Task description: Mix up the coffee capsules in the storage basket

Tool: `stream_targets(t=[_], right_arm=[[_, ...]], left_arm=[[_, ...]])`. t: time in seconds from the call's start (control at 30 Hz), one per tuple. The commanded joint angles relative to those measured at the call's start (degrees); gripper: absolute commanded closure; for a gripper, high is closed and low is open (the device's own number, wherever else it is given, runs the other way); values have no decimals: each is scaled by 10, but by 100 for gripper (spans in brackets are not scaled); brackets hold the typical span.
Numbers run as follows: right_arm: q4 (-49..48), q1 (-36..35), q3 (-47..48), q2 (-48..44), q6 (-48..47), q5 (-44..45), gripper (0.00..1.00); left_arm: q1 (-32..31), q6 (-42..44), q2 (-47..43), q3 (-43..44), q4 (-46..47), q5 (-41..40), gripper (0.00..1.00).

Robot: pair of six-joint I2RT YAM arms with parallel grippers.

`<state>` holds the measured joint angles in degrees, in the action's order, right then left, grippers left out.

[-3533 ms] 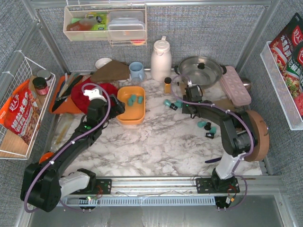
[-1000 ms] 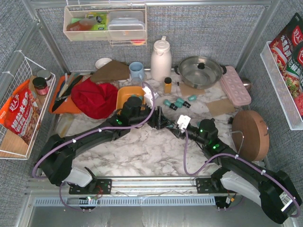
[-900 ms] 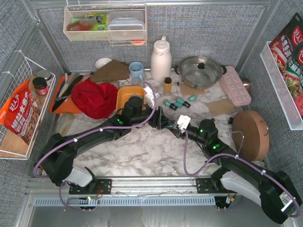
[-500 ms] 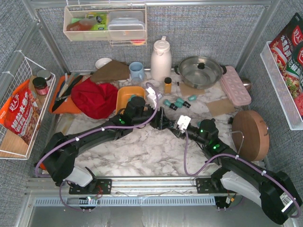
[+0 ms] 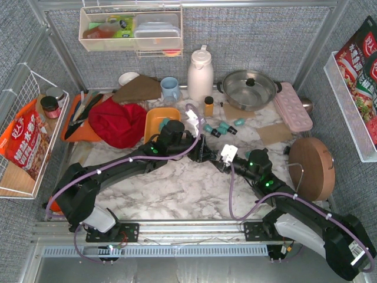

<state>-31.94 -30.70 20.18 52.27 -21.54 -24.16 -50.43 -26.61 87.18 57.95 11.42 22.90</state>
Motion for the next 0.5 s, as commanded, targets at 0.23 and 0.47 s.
stream_targets(t=[0.23,0.47], right_arm=[[-23,-1,-2,-5,-5,6,53],[-19,-1,-2,-10,-4,14,27]], left_arm=[[-1,3,-8,5,-2,-6,65],[-2,-1,-24,0,3,-31,71]])
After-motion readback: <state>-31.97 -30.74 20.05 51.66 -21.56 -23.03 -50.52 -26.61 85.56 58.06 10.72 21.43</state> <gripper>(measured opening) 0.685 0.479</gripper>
